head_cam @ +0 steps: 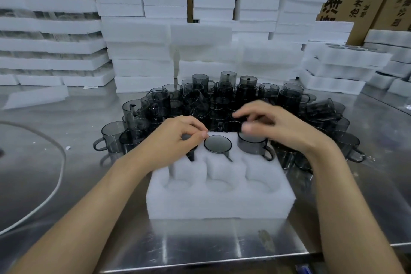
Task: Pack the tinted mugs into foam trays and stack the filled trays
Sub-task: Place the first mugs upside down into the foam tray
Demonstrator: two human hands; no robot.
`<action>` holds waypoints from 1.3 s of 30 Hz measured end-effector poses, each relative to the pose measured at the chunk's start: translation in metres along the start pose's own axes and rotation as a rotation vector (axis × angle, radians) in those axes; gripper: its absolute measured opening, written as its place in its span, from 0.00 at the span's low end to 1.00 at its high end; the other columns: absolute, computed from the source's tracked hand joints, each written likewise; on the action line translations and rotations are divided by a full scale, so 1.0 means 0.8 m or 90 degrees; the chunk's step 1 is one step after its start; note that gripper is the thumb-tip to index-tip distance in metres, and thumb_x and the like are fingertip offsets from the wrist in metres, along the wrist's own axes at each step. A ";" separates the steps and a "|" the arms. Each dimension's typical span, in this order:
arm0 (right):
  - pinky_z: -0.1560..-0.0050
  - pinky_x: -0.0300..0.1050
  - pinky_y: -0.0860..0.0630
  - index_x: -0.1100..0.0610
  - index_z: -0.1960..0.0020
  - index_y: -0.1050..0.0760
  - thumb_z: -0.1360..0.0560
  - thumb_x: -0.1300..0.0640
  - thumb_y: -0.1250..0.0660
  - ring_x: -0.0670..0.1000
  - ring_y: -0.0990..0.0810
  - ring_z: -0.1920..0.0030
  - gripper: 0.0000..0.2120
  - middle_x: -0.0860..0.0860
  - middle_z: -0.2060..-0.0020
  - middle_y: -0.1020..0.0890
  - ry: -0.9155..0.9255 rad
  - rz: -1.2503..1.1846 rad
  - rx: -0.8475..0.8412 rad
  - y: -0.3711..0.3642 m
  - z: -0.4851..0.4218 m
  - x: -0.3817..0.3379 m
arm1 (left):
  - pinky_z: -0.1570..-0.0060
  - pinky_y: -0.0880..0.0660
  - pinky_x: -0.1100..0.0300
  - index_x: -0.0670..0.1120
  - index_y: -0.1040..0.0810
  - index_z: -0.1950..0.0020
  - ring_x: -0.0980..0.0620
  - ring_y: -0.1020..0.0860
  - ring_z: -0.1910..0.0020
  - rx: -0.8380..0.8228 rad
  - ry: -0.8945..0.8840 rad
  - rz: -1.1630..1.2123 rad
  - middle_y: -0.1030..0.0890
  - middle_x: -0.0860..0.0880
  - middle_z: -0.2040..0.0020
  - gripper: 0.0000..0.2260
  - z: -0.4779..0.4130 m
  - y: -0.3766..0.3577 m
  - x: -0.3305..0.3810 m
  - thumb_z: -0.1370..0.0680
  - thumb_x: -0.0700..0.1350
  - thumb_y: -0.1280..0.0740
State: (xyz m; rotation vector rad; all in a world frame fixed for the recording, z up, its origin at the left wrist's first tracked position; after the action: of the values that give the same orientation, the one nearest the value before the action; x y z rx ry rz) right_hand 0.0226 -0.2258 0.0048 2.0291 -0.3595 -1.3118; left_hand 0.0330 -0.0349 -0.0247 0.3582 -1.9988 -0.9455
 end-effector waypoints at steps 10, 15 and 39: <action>0.24 0.48 0.51 0.43 0.26 0.39 0.20 0.41 0.53 0.41 0.49 0.25 0.24 0.38 0.26 0.38 -0.005 0.241 -0.004 -0.041 -0.016 0.001 | 0.56 0.35 0.73 0.47 0.14 0.56 0.64 0.25 0.54 0.008 -0.013 -0.002 0.21 0.63 0.48 0.14 -0.001 0.000 0.001 0.19 0.50 0.37; 0.24 0.50 0.66 0.39 0.23 0.56 0.21 0.37 0.62 0.44 0.62 0.23 0.28 0.40 0.22 0.54 -0.105 0.445 -0.168 -0.072 -0.011 0.032 | 0.58 0.35 0.73 0.45 0.15 0.58 0.63 0.25 0.58 0.017 -0.020 0.000 0.21 0.62 0.48 0.14 -0.003 -0.001 0.000 0.19 0.49 0.37; 0.24 0.47 0.61 0.40 0.23 0.47 0.26 0.33 0.61 0.38 0.53 0.25 0.33 0.37 0.26 0.40 -0.092 0.297 -0.091 -0.063 -0.008 0.028 | 0.39 0.31 0.46 0.46 0.36 0.26 0.40 0.31 0.33 0.330 0.346 -0.237 0.28 0.41 0.34 0.35 0.035 0.109 -0.084 0.27 0.57 0.28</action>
State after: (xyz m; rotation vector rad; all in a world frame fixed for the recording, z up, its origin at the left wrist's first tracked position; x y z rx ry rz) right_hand 0.0314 -0.1989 -0.0431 1.6090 -0.7341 -1.1519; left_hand 0.0581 0.0746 -0.0093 1.1745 -1.6606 -0.4490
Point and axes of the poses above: each hand's wrist, its own z-axis away from the middle knuckle, its own y-axis out of the back of the hand, x = y × z, the point moved 8 cm from there along -z, towards the middle knuckle
